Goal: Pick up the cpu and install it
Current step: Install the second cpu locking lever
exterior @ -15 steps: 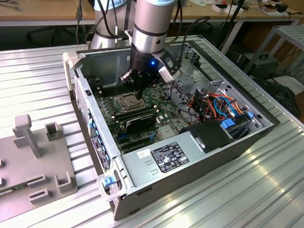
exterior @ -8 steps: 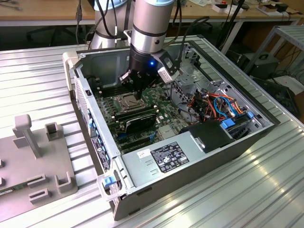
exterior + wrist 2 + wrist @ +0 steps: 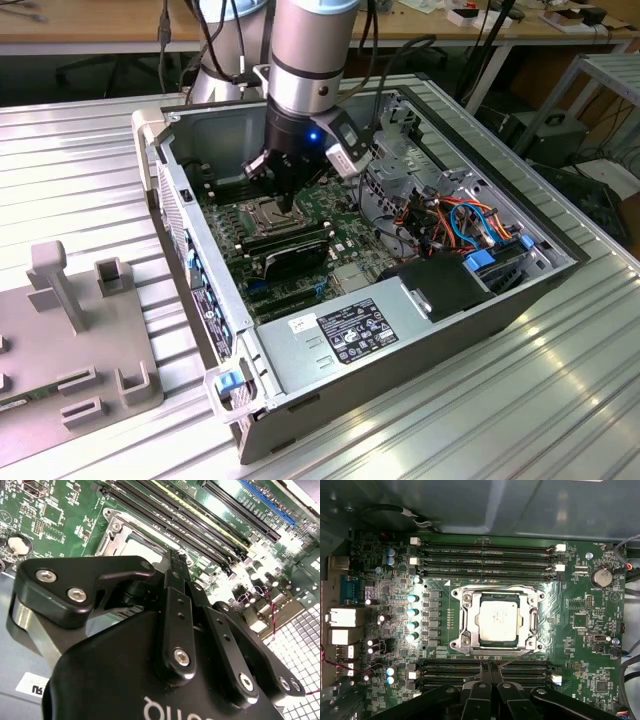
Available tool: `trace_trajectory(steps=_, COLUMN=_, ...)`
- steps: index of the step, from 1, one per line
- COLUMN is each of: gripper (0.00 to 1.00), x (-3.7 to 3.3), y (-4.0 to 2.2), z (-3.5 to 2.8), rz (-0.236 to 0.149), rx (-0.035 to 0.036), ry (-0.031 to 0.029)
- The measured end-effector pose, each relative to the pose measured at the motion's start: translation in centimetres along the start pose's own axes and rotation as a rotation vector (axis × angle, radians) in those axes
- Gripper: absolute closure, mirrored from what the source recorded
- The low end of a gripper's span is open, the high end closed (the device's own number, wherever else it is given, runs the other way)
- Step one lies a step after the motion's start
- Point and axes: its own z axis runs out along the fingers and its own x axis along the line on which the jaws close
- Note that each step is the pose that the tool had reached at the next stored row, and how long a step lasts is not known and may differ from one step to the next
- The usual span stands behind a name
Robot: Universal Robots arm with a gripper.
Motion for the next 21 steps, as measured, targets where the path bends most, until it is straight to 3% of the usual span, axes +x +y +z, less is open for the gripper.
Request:
trace_trajectory(steps=1, gripper=0.89, x=0.47, y=-0.01, z=0.13, rz=-0.002, rx=0.0002, ry=-0.0005)
trace_trajectory(steps=10, gripper=0.89, x=0.56, y=0.00, z=0.25, rz=-0.002, rx=0.0046, ry=-0.0005)
trace_trajectory(steps=21, gripper=0.89, x=0.93, y=0.00, z=1.19, rz=-0.003, rx=0.0048, ry=-0.0004)
